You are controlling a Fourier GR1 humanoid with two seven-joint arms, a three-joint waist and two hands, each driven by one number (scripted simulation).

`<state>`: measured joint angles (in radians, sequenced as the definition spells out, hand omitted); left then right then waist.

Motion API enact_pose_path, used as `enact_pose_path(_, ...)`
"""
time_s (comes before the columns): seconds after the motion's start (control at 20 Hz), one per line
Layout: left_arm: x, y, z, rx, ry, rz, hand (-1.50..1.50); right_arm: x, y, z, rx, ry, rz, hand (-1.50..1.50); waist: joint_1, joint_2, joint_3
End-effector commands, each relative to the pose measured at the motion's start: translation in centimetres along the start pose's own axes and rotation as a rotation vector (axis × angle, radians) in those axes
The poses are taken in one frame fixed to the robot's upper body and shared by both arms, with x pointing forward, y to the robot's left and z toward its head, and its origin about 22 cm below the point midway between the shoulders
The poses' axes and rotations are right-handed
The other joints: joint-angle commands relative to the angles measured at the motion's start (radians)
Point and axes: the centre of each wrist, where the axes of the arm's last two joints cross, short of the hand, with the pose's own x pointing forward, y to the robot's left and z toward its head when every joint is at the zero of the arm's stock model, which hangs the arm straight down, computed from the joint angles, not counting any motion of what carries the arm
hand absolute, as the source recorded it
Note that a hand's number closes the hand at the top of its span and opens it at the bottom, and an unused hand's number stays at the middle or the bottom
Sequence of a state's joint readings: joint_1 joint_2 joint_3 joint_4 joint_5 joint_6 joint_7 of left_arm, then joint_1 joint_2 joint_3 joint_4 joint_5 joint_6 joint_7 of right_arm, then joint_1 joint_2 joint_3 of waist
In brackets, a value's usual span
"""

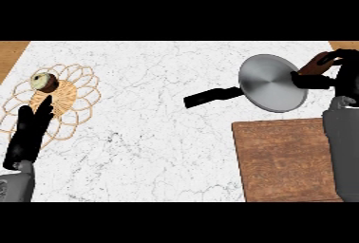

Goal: Pick the sweet potato from the cutting board and place it in the pan

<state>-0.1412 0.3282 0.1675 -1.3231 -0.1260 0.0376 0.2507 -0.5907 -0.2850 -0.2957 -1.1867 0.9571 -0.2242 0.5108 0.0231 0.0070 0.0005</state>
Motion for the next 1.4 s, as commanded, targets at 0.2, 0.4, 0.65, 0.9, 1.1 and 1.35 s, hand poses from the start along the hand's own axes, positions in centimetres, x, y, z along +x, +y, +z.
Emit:
enact_pose_path(0.2,0.6,-2.6,-0.3,-0.032,-0.028,0.005,0.0,-0.3,5.7,-2.8,0.055,0.058,-0.031,1.5,0.019,0.01,0.001)
enact_pose_path(0.4,0.4,-1.3,-1.0,-0.012,-0.028,-0.007,0.0,-1.7,6.2,-3.7,0.109,0.032,-0.068,1.5,0.026,0.017,0.002)
enact_pose_path(0.65,1.5,-2.2,-0.9,-0.045,-0.047,-0.011,0.0,-1.4,7.9,-2.9,0.131,0.093,-0.21,1.5,0.048,0.027,0.005)
enact_pose_path(0.9,1.9,-0.8,-1.5,-0.06,-0.052,-0.019,0.0,-2.6,8.4,-2.8,0.171,0.107,-0.285,-1.5,0.059,0.034,0.005)
enact_pose_path(1.1,2.5,-1.8,-1.4,-0.057,-0.081,-0.003,0.0,-2.4,9.3,-2.1,0.14,0.088,-0.3,-1.5,0.075,0.04,0.006)
enact_pose_path(1.35,2.2,-2.2,-1.2,-0.046,-0.07,0.004,0.0,-2.0,8.9,-2.5,0.039,0.068,-0.431,-1.5,0.077,0.04,0.007)
